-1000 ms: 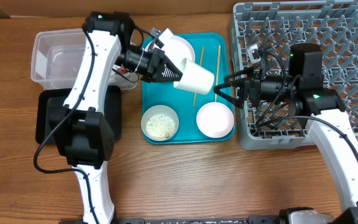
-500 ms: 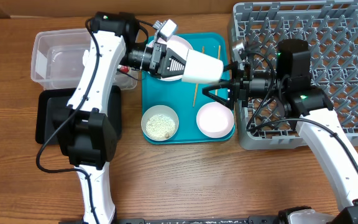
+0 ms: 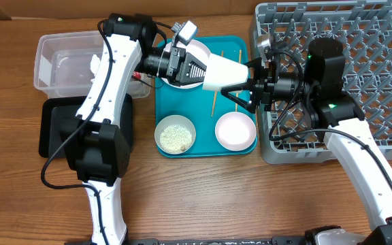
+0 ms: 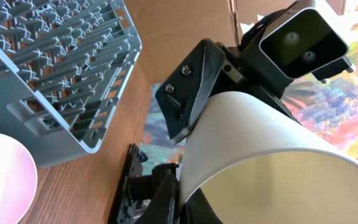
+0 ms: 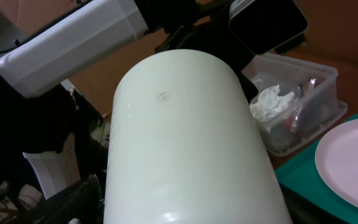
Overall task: Sort waste into correct bins and load items into the dishwasher
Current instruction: 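Lift the cup and hand it from the left gripper to the right gripper, then place the cup upside down in the dish rack with the right gripper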
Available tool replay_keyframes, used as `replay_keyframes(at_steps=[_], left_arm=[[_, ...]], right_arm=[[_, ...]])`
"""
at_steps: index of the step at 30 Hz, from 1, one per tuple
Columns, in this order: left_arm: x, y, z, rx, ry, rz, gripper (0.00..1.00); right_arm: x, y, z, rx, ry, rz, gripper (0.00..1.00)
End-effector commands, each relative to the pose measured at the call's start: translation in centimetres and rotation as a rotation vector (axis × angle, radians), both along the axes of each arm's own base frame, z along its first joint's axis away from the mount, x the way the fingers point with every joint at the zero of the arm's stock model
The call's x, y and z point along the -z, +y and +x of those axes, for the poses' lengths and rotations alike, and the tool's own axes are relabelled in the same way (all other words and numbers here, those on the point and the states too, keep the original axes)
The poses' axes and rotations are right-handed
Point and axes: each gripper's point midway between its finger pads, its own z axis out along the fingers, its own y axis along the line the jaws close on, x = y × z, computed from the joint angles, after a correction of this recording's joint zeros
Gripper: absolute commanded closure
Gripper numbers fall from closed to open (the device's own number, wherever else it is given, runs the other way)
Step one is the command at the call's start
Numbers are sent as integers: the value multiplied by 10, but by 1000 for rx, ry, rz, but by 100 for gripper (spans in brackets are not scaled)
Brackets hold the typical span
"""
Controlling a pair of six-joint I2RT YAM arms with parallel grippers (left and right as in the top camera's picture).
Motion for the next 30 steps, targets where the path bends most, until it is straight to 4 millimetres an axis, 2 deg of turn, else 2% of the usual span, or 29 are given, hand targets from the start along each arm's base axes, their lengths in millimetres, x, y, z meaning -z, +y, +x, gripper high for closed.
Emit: replay_keyframes(at_steps=[1, 6, 9, 13, 16, 19, 21, 23, 25, 30], left_arm=[[-1, -2, -2, 14, -46, 17, 96], [-1, -2, -2, 14, -47, 21, 96], [-1, -2, -2, 14, -47, 20, 96], [-1, -2, -2, 14, -47, 21, 96], [-1, -2, -3, 14, -47, 22, 85], [2, -1, -3, 17, -50, 34, 68], [5, -1, -3, 20, -55, 53, 63], [9, 1, -2, 20, -68, 73, 62], [15, 6, 3, 14, -95, 106, 62], [38, 29, 22, -28, -157, 234, 58]], right_arm=[[-13, 1, -2, -25, -34, 24, 19], [-21, -2, 3, -8, -50, 44, 19], [-21, -2, 2, -9, -49, 44, 23], [-21, -2, 2, -9, -43, 43, 40], [-21, -2, 2, -8, -44, 43, 41], [-21, -6, 5, 3, -44, 42, 41], [-21, -13, 9, 25, -21, 46, 41], [-20, -23, 16, 62, 16, 52, 41], [-15, -43, 29, 152, 92, 54, 41], [21, -115, 63, 520, 317, -11, 41]])
